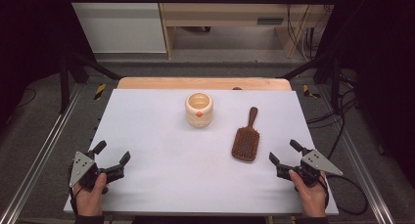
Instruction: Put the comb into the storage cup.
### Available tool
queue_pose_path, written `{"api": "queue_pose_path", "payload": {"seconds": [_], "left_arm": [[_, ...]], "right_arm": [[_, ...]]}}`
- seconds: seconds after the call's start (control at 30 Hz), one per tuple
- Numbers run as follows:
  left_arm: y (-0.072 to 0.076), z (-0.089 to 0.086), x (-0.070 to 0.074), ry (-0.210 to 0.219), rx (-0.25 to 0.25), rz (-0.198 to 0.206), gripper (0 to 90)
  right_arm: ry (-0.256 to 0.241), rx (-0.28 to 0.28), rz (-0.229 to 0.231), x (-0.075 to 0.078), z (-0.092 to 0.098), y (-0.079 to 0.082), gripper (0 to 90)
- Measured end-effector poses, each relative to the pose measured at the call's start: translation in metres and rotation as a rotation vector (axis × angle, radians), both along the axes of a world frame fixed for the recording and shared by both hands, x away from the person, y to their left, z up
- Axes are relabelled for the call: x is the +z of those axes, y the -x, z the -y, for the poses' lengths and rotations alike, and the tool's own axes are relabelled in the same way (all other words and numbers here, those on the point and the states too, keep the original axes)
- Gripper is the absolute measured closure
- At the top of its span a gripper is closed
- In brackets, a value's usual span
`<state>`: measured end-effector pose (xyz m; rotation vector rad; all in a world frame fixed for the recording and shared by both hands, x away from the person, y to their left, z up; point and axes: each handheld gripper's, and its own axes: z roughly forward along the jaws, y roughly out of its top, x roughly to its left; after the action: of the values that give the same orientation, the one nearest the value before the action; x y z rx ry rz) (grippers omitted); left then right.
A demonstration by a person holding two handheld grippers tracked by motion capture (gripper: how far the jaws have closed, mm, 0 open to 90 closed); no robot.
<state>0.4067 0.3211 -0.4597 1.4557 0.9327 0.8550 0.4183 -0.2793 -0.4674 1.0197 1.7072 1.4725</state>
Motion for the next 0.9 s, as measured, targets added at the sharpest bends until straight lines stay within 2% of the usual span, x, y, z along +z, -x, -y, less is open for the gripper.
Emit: {"api": "queue_pose_path", "payload": {"seconds": [0.23, 0.33, 0.4, 0.53, 0.57, 0.6, 0.8, 0.83, 0.87, 0.9], "left_arm": [[-0.002, 0.002, 0.0, -0.003, 0.002, -0.001, 4.5], [-0.002, 0.002, -0.001, -0.002, 0.007, -0.003, 4.4], [-0.003, 0.001, -0.001, -0.001, 0.009, -0.005, 4.4], [-0.001, 0.0, 0.0, 0.001, 0.016, -0.005, 4.5], [-0.001, 0.0, 0.0, 0.001, 0.016, -0.005, 4.5], [-0.001, -0.001, 0.0, 0.001, 0.018, -0.007, 4.5], [-0.002, 0.0, -0.001, -0.001, 0.017, -0.01, 4.5], [-0.002, 0.0, -0.001, -0.002, 0.017, -0.011, 4.5], [-0.002, 0.0, -0.001, -0.002, 0.017, -0.01, 4.6], [-0.002, 0.0, -0.001, -0.002, 0.017, -0.011, 4.6]], "right_arm": [[0.017, -0.024, -0.017, 0.001, -0.004, 0.0, 9.7], [0.025, -0.026, -0.025, 0.001, -0.005, -0.001, 13.5], [0.033, -0.027, -0.034, 0.0, -0.006, -0.001, 21.9], [0.079, -0.025, -0.041, 0.001, -0.009, 0.001, 45.7], [0.079, -0.025, -0.041, 0.001, -0.009, 0.001, 45.7], [0.09, -0.003, -0.049, 0.001, -0.011, 0.002, 56.7], [0.145, 0.032, -0.109, -0.001, -0.018, 0.002, 76.3], [0.145, 0.032, -0.109, -0.001, -0.018, 0.002, 76.3], [0.182, 0.035, -0.132, -0.002, -0.021, 0.001, 81.1], [0.192, 0.039, -0.135, -0.002, -0.023, 0.001, 82.6]]}}
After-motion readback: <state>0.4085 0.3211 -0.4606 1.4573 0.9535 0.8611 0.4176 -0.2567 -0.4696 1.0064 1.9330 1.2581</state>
